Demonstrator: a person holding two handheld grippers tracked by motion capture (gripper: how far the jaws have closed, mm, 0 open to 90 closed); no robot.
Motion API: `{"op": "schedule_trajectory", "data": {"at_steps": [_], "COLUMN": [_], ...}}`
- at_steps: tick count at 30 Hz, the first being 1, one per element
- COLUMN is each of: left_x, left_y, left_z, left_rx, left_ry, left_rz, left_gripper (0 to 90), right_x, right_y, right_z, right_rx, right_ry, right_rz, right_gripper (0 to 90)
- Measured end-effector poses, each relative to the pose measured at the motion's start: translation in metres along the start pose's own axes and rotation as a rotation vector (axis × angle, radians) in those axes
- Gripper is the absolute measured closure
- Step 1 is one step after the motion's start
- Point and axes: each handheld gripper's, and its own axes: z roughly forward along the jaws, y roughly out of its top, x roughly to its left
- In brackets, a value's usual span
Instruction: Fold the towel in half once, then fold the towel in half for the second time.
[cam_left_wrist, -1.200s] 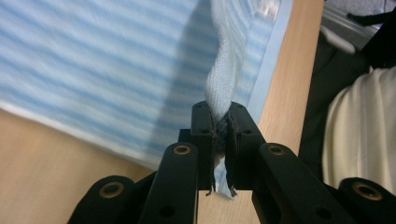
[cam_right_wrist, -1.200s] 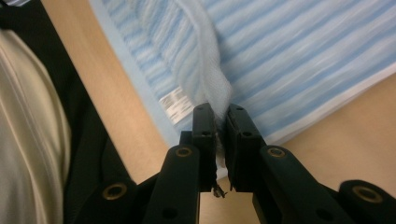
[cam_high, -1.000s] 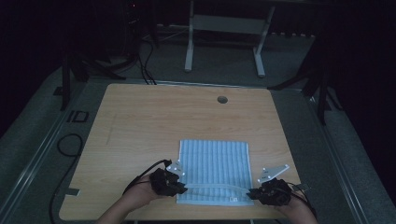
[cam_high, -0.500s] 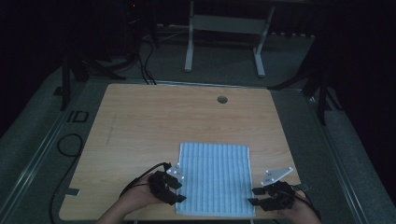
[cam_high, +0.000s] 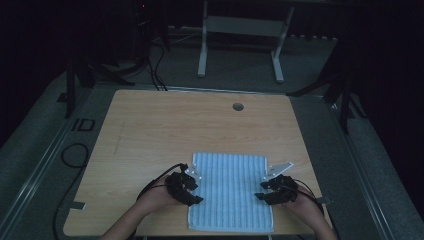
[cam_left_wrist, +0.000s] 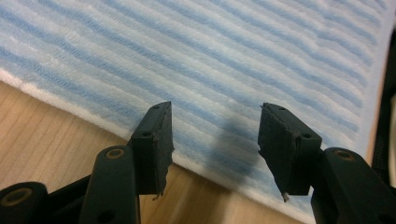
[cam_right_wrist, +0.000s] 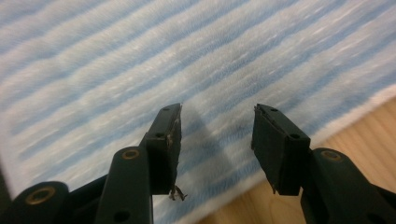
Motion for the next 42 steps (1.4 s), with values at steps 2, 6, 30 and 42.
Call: {"op": "schedule_trajectory", "data": {"at_steps": [2,6,30,42], "left_x": [0.002,0.008,0.030,0.088], "left_y": [0.000,0.002,0.025,0.047], "left_z": [0.003,0.004,0.005,-0.031], "left_rx": [0.001,-0.017,0.007,-0.082], "left_ry": [-0.006,-0.008,0.072,0.249], "left_rz": [-0.003,-0.019,-0.026,-0.171], "left_gripper": [45.0,45.0,42.7,36.1], "right_x": [-0.001,-0.007,-0.047,-0.100], "right_y": [0.000,0.002,0.023,0.049], "right_z": [0.008,0.010,0.018,-0.020], "right_rx": [0.022,0.026,0.003,-0.127], "right_ry": [-0.002,0.003,-0.008,-0.075], "right_rz": [0.005,0.009,0.026,0.155], "right_gripper": [51.1,49.1,46.9,47.0]}}
